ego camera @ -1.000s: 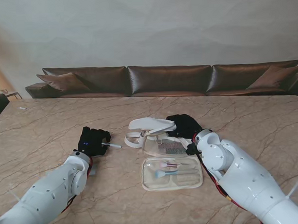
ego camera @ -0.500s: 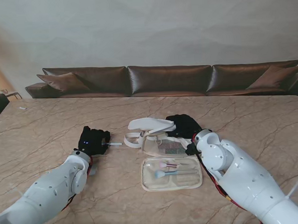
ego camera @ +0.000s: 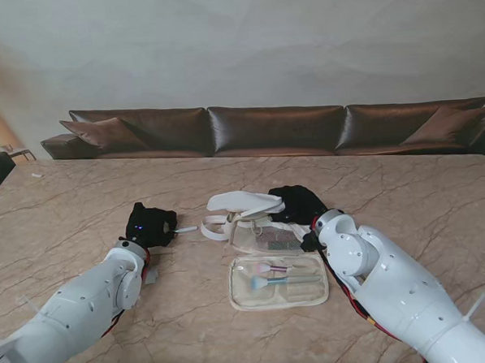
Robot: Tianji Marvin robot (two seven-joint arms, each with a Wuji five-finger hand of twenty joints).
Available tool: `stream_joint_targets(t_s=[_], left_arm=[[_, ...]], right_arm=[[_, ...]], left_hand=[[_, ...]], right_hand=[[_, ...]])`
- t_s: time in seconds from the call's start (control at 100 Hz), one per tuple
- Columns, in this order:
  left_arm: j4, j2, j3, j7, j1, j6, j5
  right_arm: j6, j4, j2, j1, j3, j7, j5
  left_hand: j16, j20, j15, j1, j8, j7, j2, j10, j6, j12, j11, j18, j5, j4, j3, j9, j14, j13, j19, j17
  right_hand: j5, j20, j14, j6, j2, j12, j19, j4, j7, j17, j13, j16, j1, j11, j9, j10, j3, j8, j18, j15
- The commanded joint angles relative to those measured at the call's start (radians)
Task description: Pack the cosmetics bag
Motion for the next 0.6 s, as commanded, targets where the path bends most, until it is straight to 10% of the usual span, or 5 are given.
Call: stream_joint_targets(t_s=[0.0,0.3,0.59], left_arm=[[0.055,0.008,0.021,-0.041,0.065,-0.001,0.005],[0.032,0.024,0.014,-0.049,0.080,-0.015,0.027],[-0.037,0.046,-0.066,-0.026,0.123,-0.019,0.078]], right_arm=[[-0.004,-0.009,-0.012,0.001,-0.005,-0.001,0.006],[-0.005,-0.005,-0.014,0.004,-0.013,-0.001,0.009],[-0.003,0.005,-0.017,0.012,-0.019,-0.006,0.013]], left_hand=[[0.028,-0.006,0.028,0.148,-0.060,-0.060,-0.105,-0.019,-0.082,0.073,0.124,0.012,0.168,0.068,0.038,0.161,0.004,0.010,0.031,0.005],[0.070,0.001,0.038,0.129,0.336,-0.066,-0.039,0.004,-0.059,0.132,0.129,-0.022,0.031,0.082,0.109,0.119,0.015,-0.029,0.013,-0.028],[0.083,0.000,0.093,0.134,0.385,-0.062,-0.062,0.030,-0.035,0.106,0.161,-0.048,0.032,0.087,0.137,0.239,-0.017,0.084,0.041,0.055]], right_hand=[[0.052,0.013,-0.062,-0.124,0.078,0.000,0.110,0.022,0.090,0.052,0.111,0.035,0.083,0.029,0.033,-0.012,0.081,-0.009,-0.020,0.132],[0.051,0.014,-0.062,-0.123,0.078,0.000,0.113,0.022,0.089,0.052,0.111,0.036,0.084,0.029,0.032,-0.010,0.081,-0.009,-0.019,0.133],[0.052,0.013,-0.062,-0.124,0.080,0.000,0.114,0.022,0.090,0.054,0.111,0.036,0.085,0.029,0.032,-0.010,0.080,-0.009,-0.022,0.135]])
